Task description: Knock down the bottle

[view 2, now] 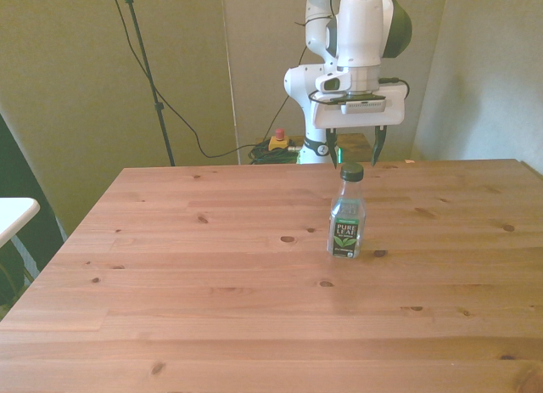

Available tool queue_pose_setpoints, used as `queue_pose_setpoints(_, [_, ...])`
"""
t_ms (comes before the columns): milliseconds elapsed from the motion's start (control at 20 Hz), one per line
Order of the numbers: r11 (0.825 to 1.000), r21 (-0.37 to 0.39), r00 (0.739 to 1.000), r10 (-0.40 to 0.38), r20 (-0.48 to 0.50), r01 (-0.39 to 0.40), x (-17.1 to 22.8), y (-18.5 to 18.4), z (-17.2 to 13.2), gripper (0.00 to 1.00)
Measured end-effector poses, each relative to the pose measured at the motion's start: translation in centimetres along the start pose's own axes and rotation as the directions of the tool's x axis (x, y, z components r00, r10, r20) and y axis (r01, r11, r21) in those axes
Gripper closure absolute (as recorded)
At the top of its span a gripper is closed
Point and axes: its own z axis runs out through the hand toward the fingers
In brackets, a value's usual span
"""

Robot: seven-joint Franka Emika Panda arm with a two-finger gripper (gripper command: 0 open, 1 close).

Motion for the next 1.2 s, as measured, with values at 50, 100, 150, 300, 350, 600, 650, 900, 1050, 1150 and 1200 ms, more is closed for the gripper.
queue_pose_setpoints(50, [1.0, 0.0, 1.0, 0.0, 0.0, 0.0, 0.0, 0.0, 0.0, 0.0])
queue_pose_setpoints(100, [1.0, -0.001, 1.0, 0.0, 0.001, 0.0, 0.0, 0.0, 0.1, 1.0])
queue_pose_setpoints(150, [1.0, 0.0, 1.0, 0.003, 0.0, -0.003, 0.1, 0.0, 0.0, 1.0])
queue_pose_setpoints(300, [1.0, 0.005, 1.0, 0.022, -0.015, -0.022, 1.2, 0.2, -1.0, 1.0])
queue_pose_setpoints(350, [1.0, -0.001, 0.999, 0.03, -0.021, -0.03, 1.7, 0.4, -1.4, 1.0])
queue_pose_setpoints(600, [0.995, 0.014, 0.993, 0.102, -0.06, -0.101, 4.3, -0.5, -4.0, 1.0])
queue_pose_setpoints(650, [0.993, 0.019, 0.991, 0.116, -0.065, -0.115, 4.7, -0.9, -4.2, 1.0])
queue_pose_setpoints(900, [0.986, 0.03, 0.981, 0.167, -0.101, -0.165, 6.5, -3.1, -4.9, 1.0])
queue_pose_setpoints(1050, [0.984, 0.032, 0.976, 0.18, -0.123, -0.177, 7.4, -4.0, -4.9, 1.0])
queue_pose_setpoints(1150, [0.982, 0.029, 0.974, 0.188, -0.124, -0.186, 7.9, -4.4, -4.6, 1.0])
queue_pose_setpoints(1200, [0.982, 0.028, 0.974, 0.191, -0.123, -0.189, 8.2, -4.6, -4.5, 1.0])
